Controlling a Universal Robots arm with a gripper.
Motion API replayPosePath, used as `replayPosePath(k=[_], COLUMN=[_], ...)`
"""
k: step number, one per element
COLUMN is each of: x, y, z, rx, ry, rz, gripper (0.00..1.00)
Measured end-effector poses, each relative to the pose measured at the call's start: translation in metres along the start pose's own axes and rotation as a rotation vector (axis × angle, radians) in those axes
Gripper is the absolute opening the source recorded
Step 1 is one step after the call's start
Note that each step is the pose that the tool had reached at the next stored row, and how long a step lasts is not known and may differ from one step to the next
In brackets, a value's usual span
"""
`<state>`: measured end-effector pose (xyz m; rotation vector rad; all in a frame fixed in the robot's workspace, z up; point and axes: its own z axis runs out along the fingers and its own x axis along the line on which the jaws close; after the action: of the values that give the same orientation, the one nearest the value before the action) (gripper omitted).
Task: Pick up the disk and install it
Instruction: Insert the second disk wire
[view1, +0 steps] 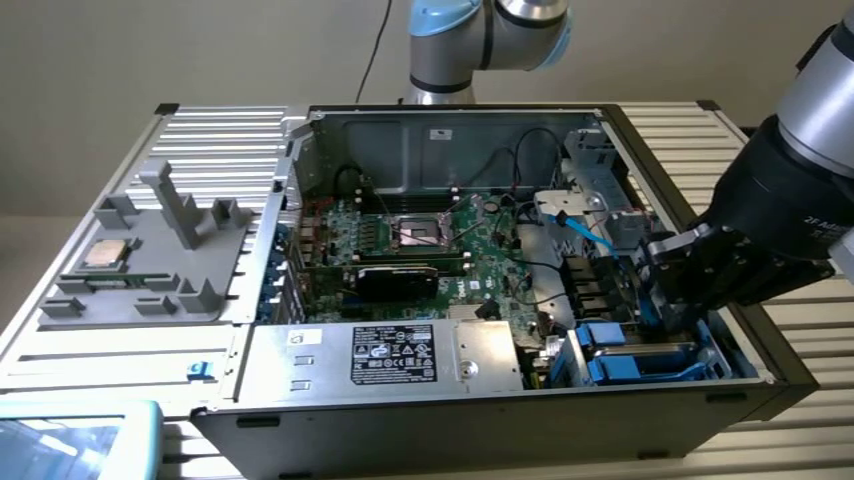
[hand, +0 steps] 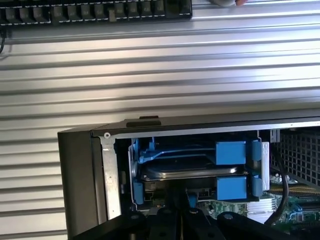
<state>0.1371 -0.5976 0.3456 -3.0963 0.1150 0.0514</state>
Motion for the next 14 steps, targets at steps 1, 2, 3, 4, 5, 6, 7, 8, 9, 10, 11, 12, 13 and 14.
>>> replayPosePath(k=[1, 2, 3, 4, 5, 6, 7, 8, 9, 10, 11, 12, 13, 14], x=[0.0004, 0.0009, 0.0015, 0.0016, 0.0016, 0.0016, 0.0016, 0.0017, 0.0018, 0.0018, 0.0018, 0.0018, 0.0018, 0.0018], y=[-0.0001, -0.0001, -0.0001, -0.0001, 0.0000, 0.0001, 0.0002, 0.0003, 0.0004, 0.0004, 0.0004, 0.0005, 0.0004, 0.0005], z=[0.0003, 0.0005, 0.0010, 0.0013, 0.0016, 0.0022, 0.0029, 0.0036, 0.0044, 0.0053, 0.0061, 0.0065, 0.0066, 0.0067], rx=[-0.0001, -0.0001, -0.0001, -0.0001, -0.0003, -0.0001, 0.0000, -0.0001, 0.0000, -0.0002, -0.0003, -0.0006, -0.0007, -0.0007], ry=[0.0000, 0.0000, -0.0001, -0.0001, 0.0000, -0.0001, -0.0001, -0.0001, -0.0001, -0.0002, -0.0002, -0.0002, -0.0002, -0.0002], rz=[0.000, -0.001, -0.001, -0.001, -0.002, -0.002, -0.003, -0.003, -0.004, -0.004, -0.005, -0.005, -0.005, -0.006], gripper=[0.11, 0.11, 0.11, 0.11, 0.11, 0.11, 0.11, 0.11, 0.11, 0.11, 0.11, 0.11, 0.11, 0.11])
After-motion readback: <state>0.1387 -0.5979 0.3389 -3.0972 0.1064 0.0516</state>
